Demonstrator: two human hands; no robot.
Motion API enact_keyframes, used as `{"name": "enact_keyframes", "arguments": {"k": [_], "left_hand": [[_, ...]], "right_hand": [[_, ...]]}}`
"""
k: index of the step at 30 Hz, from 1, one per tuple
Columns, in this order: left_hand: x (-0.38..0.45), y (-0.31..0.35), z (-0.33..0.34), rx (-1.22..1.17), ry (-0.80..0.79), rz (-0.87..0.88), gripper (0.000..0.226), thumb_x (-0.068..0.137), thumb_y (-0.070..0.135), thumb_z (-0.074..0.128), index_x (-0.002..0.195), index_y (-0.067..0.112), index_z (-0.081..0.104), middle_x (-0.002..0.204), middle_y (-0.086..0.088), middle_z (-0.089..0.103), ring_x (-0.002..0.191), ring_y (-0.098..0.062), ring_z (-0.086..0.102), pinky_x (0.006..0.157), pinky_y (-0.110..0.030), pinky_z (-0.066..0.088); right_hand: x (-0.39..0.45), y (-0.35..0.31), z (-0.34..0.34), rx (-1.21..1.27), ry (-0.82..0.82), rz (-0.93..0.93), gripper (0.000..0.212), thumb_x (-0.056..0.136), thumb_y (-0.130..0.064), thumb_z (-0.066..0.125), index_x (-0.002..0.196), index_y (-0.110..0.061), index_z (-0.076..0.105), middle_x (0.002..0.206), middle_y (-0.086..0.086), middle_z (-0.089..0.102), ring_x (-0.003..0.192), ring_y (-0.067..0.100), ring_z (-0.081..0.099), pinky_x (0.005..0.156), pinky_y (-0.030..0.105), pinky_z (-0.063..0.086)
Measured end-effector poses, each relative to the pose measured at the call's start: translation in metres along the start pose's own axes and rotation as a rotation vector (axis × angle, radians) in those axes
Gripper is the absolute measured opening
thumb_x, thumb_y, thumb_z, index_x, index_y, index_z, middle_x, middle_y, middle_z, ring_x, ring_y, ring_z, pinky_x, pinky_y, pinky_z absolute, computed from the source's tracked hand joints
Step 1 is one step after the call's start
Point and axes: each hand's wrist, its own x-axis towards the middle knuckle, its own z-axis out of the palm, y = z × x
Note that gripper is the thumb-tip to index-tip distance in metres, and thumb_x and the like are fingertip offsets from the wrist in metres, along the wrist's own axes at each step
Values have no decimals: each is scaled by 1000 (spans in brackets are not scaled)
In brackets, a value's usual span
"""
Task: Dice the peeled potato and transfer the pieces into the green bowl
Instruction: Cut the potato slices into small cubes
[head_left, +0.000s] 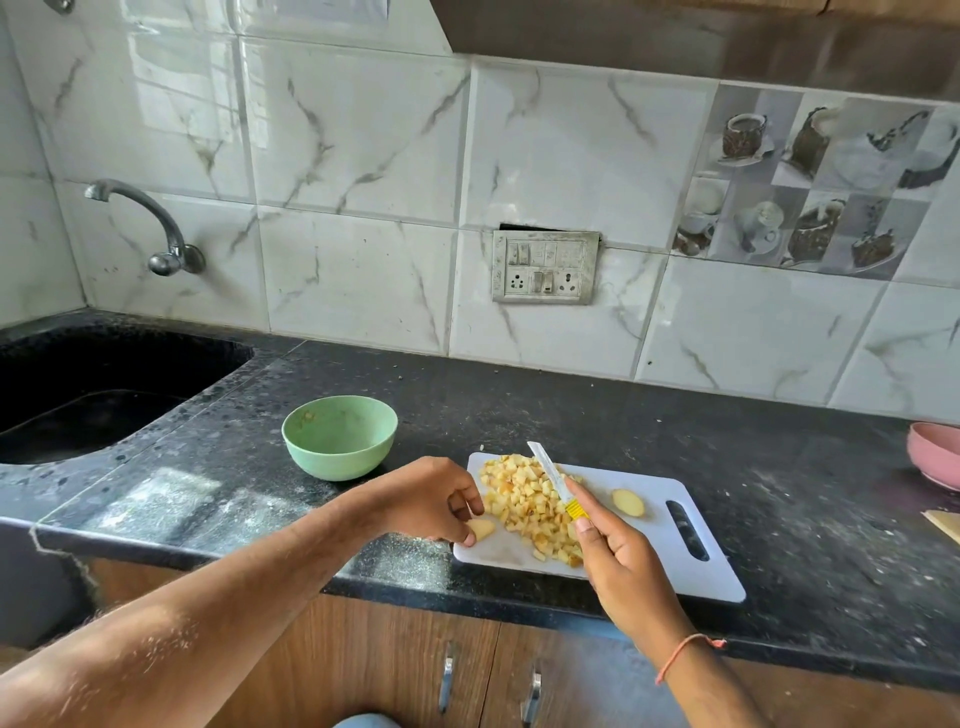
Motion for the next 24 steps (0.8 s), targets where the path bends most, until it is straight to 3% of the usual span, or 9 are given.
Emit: {"name": "enact_keyframes", "arguments": {"k": [6,14,16,19,21,24], "left_hand": [[-2,5,8,53,240,46,20,83,25,89,102,29,85,87,16,78,70,8,67,59,-3,45],[-11,3,20,92,251,117,23,88,25,84,110,29,84,99,11,81,71,10,63,65,1,40],[-13,1,24,93,265,117,23,91,26,82,113,29,83,101,9,81,75,6,65,68,-3,45],[-14,-3,32,46,281,89,22,96,31,75,117,33,80,101,3,80,80,-10,70,76,-26,57],[-14,-5,38,8,300,57,22,100,34,71,121,34,78,104,6,79,82,-7,70,76,-25,56],[-12,-6,45,32,305,61,24,104,37,65,120,28,79,106,1,71,94,-17,69,86,-31,56]], "right_hand": [[1,1,0,14,7,1,45,110,-25,48,145,-53,51,128,-48,54,126,-18,49,97,3,40],[1,2,0,14,10,-12,45,110,-27,48,143,-57,51,130,-47,54,128,-16,49,100,7,42],[1,2,0,16,12,-14,44,110,-28,48,143,-57,51,133,-44,54,129,-15,49,103,10,42],[-1,-1,0,17,14,-26,44,110,-27,48,143,-56,52,135,-44,53,130,-16,48,101,7,40],[-2,-2,0,25,14,-31,44,110,-25,49,142,-55,52,133,-45,53,128,-17,48,99,4,40],[-2,-1,0,24,16,-39,44,110,-26,49,143,-55,52,134,-45,53,129,-16,49,99,4,40]]}}
